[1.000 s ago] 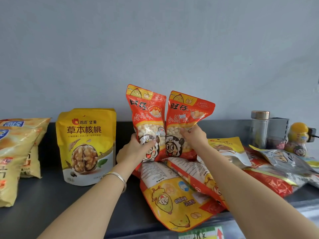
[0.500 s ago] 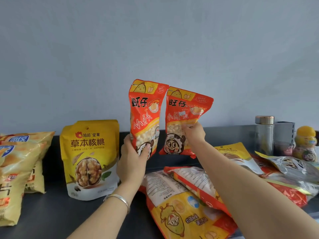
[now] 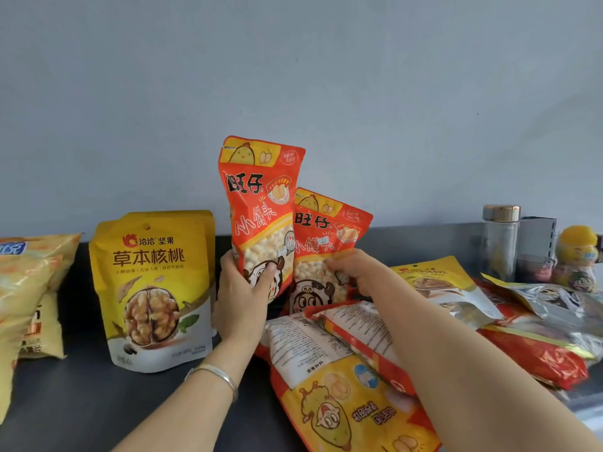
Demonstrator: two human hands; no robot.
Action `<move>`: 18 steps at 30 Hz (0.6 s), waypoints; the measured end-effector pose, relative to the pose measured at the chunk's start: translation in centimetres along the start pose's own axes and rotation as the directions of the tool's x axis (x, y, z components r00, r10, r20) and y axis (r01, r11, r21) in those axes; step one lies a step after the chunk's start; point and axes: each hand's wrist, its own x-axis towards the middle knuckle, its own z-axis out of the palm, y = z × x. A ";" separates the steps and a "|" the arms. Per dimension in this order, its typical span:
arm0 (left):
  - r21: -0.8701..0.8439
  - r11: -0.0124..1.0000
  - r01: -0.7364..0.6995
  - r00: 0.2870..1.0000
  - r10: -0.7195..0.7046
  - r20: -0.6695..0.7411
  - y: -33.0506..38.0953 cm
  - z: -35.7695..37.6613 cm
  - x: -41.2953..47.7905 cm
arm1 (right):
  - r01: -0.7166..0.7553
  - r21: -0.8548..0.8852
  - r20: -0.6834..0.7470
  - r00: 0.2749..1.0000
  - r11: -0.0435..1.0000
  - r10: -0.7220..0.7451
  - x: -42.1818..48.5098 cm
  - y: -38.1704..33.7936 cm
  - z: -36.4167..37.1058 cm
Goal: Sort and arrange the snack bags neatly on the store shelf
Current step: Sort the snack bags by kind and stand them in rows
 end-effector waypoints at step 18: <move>-0.462 0.884 0.076 0.977 0.026 0.211 3.1 -1.5 -0.1 | 0.380 -0.099 -0.271 0.879 0.920 -0.392 -5.0 -2.1 -1.0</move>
